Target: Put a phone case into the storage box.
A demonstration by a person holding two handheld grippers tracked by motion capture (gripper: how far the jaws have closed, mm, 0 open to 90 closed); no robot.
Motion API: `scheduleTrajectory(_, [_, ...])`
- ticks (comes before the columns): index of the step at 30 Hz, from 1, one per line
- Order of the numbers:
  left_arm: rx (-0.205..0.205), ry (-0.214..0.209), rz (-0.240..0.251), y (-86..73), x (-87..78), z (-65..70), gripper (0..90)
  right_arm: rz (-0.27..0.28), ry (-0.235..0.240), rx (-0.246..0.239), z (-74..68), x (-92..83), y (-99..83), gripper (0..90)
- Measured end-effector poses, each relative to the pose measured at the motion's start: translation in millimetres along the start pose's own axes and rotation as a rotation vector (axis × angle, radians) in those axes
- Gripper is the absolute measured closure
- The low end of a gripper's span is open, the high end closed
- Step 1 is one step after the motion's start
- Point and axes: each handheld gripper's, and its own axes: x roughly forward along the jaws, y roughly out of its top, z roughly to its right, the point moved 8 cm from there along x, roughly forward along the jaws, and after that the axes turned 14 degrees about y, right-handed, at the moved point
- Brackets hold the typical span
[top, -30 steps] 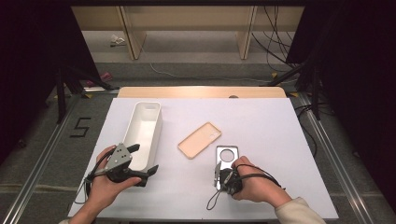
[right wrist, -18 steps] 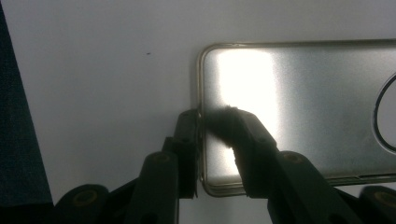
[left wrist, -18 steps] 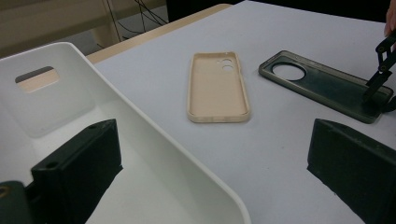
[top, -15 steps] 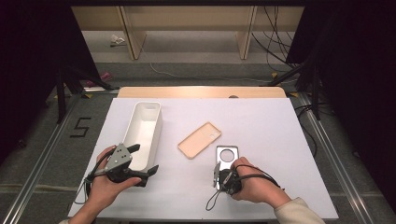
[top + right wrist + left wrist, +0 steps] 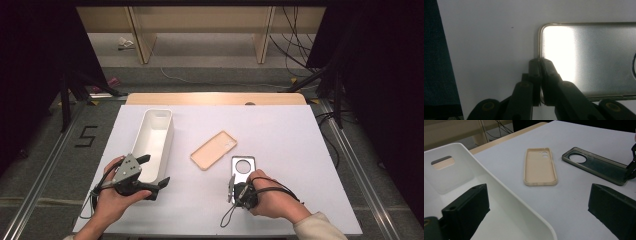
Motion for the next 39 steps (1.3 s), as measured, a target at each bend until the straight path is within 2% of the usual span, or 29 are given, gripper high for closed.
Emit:
scheduleTrajectory(10, [0.0, -0.001, 0.001, 0.2, -0.2, 0.2, 2.9, -0.001, 0.001, 0.001, -0.9, -0.6, -1.1, 88.7])
scheduleTrajectory(19, [-0.006, -0.002, 0.004, 0.5, -0.4, 0.0, 3.2, 0.035, 0.01, -0.008, -0.4, -1.4, -3.1, 89.1])
scheduleTrajectory(20, [-0.007, -0.002, 0.005, 0.5, -0.5, 0.0, 3.2, 0.039, 0.017, 0.005, -1.8, -1.8, -3.8, 89.1])
scheduleTrajectory(31, [-0.008, -0.003, 0.008, 1.0, -0.9, 0.2, 3.2, 0.129, -0.001, -0.002, -1.1, -13.3, -6.4, 89.3])
scheduleTrajectory(36, [-0.009, -0.003, 0.009, 1.0, -1.1, 0.1, 3.2, 0.193, -0.003, 0.005, -1.7, -17.2, -9.3, 89.3])
scheduleTrajectory(39, [-0.009, -0.005, 0.009, 0.9, -1.0, 0.5, 3.2, 0.231, -0.022, 0.007, -0.6, -21.8, -10.0, 89.4])
